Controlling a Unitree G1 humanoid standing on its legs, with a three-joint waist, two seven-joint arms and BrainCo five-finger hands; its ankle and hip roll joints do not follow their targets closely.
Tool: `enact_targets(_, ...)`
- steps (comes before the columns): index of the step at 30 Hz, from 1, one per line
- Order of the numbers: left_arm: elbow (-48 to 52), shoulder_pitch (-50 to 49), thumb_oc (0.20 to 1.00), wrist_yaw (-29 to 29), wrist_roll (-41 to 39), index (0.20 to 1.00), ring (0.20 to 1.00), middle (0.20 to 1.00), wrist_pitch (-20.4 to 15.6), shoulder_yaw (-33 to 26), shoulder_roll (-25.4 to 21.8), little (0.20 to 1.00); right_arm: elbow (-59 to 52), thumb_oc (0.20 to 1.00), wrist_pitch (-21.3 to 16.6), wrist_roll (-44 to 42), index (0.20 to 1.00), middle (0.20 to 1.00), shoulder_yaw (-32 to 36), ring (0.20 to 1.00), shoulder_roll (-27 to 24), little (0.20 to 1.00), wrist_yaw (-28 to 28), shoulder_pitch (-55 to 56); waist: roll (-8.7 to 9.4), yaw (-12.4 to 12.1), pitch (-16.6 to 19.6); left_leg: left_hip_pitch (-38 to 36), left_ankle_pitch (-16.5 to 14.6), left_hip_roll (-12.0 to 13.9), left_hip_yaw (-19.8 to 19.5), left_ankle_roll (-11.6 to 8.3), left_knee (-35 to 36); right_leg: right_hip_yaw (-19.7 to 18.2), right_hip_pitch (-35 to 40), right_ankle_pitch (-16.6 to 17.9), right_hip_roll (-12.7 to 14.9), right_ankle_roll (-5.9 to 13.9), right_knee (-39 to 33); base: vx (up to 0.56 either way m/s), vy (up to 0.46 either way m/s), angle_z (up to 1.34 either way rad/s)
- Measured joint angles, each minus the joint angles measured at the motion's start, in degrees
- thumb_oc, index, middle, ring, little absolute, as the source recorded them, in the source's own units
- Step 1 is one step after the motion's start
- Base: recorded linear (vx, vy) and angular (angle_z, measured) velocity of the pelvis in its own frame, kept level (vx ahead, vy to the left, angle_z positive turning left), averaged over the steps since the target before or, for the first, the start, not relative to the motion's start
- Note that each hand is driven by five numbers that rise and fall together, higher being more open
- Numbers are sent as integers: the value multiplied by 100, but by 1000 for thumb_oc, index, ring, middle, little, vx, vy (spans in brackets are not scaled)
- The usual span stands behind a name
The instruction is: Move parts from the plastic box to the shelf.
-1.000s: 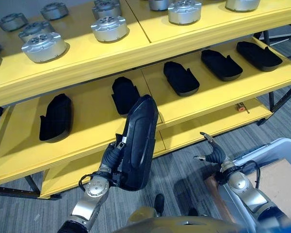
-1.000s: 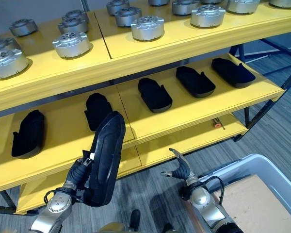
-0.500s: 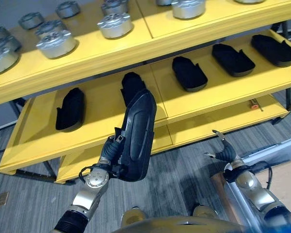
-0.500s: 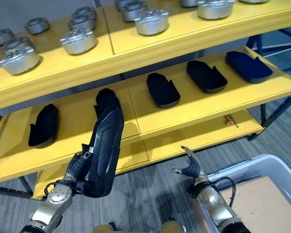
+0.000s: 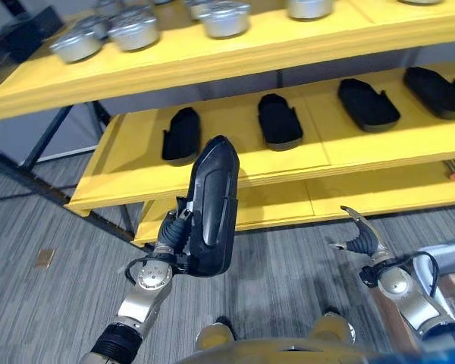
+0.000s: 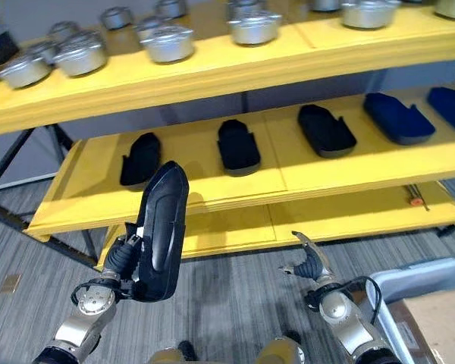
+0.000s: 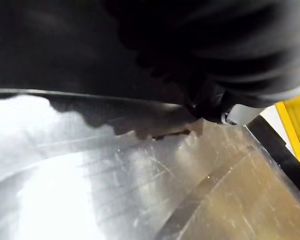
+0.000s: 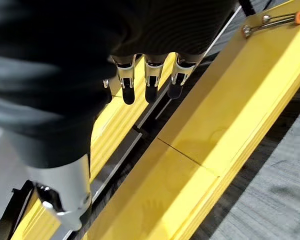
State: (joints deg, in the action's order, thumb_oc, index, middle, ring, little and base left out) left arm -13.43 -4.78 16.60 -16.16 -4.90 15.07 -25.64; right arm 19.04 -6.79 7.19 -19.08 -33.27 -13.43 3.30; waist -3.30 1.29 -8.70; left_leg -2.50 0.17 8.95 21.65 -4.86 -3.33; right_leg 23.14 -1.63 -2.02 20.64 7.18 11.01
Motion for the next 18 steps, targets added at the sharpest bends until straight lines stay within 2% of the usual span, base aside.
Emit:
enact_targets(1, -2, -81, 200, -10, 4, 200, 200, 200, -48, -96, -76, 200, -21, 1000, -4, 1, 1000, 1000, -9, 1000, 76, 1000, -2, -2, 122, -71, 75, -133, 37, -208, 8, 89, 167, -110, 165, 68, 43, 11, -285, -1, 258, 24)
enact_targets(3, 1, -167, 200, -52, 4, 200, 200, 200, -216, -297, -244, 200, -16, 1000, -7, -4, 1000, 1000, 0, 1000, 273, 1000, -20, 4, 323, -131, 202, -155, 15, -406, -31, 209, 244, -247, 378, 166, 74, 4, -638, -10, 224, 31)
enact_targets(4, 32, -188, 200, -111, 1, 200, 200, 200, -283, -425, -374, 200, -25, 1000, -14, -10, 1000, 1000, 15, 1000, 403, 1000, -19, 32, 486, -204, 293, -146, -17, -510, -57, 270, 234, -258, 433, 270, 144, -17, -729, -48, 285, 32)
enact_targets(5, 63, -198, 200, -148, -2, 200, 200, 200, -337, -528, -519, 200, -70, 1000, -38, -12, 1000, 1000, 39, 1000, 507, 1000, -21, 62, 557, -263, 279, -133, -49, -580, -90, 319, 211, -302, 454, 516, 204, -49, -727, -59, 270, 32)
enact_targets(6, 65, -201, 200, -171, -14, 200, 200, 200, -342, -610, -573, 200, -82, 1000, -59, -12, 1000, 1000, 78, 1000, 572, 1000, -4, 135, 702, -264, 312, -156, -64, -630, -145, 336, 176, -269, 476, 693, 221, 87, -672, -82, 381, 22)
enact_targets(7, 69, -182, 200, -176, -18, 200, 200, 200, -352, -625, -584, 200, -130, 1000, -43, -14, 1000, 1000, 165, 1000, 592, 1000, -4, 140, 695, -290, 261, -23, -165, -592, -148, 404, -32, -227, 453, 875, 242, 242, -567, -44, 199, 28)
enact_targets(8, 70, -121, 200, -215, -14, 200, 200, 200, -352, -596, -587, 200, -217, 1000, -44, -17, 1000, 1000, 193, 1000, 528, 1000, -15, 196, 669, -287, 218, 65, -286, -562, -167, 408, -139, -174, 454, 913, 259, 200, -512, -73, 309, 27)
enact_targets(10, 76, -70, 200, -292, -3, 200, 200, 200, -443, -585, -585, 200, -223, 1000, -44, -9, 1000, 1000, 197, 1000, 472, 1000, -5, 153, 667, -220, 78, 65, -293, -548, -144, 413, -124, -168, 409, 1030, 295, 134, -487, -85, 348, 9)
enact_targets(12, -13, 117, 200, -300, 32, 200, 200, 200, -452, -515, -573, 200, -232, 1000, -28, 21, 1000, 1000, 259, 1000, 469, 1000, -15, 98, 726, -219, -76, 280, -513, -595, -93, 577, -618, -137, 372, 1177, 388, 59, -456, -58, 290, -14)
enact_targets(13, -30, 211, 200, -322, 165, 200, 200, 200, -454, -500, -569, 200, -238, 1000, -21, 50, 1000, 1000, 238, 1000, 477, 1000, -17, -37, 722, -206, -149, 348, -718, -597, 22, 640, -854, -98, 273, 1504, 438, -86, -450, -54, 350, -21)
enact_targets(14, -29, 268, 200, -383, 225, 200, 200, 200, -453, -500, -563, 200, -248, 1000, -20, 54, 1000, 1000, 232, 1000, 475, 1000, -20, -96, 703, -187, -190, 309, -791, -610, 71, 727, -846, 47, 241, 1843, 507, -137, -462, -38, 368, -120)
enact_targets(15, -1, 62, 200, -365, 222, 200, 200, 200, -467, -644, -544, 200, -364, 1000, 69, 54, 1000, 1000, 86, 1000, 537, 1000, -15, -259, 775, -417, -203, 46, -714, -785, 542, 868, -680, 726, -49, 2626, 587, -186, -557, -9, 476, -117)
enact_targets(16, -40, 29, 200, -376, 229, 200, 200, 200, -403, -684, -525, 200, -485, 1000, 64, 55, 1000, 1000, -21, 1000, 540, 1000, 5, -323, 788, -408, -229, 30, -838, -798, 689, 996, -668, 1173, -72, 2802, 770, -393, -496, 70, 362, -137)
enact_targets(17, 13, 36, 200, -400, 245, 200, 200, 200, -320, -698, -410, 200, -468, 1000, 105, 92, 1000, 1000, -51, 1000, 518, 1000, 114, -355, 825, -423, -261, -139, -859, -981, 819, 1144, -516, 1620, -243, 2925, 948, -541, -200, 117, 272, -21)
enact_targets(18, 56, 176, 200, -420, 220, 200, 200, 200, -176, -722, -98, 200, -615, 1000, 109, 99, 1000, 1000, -15, 1000, 487, 1000, 217, -117, 540, -295, -257, -318, -723, -999, 523, 1251, -59, 937, -449, 1717, 494, 619, 761, 163, 123, 34)
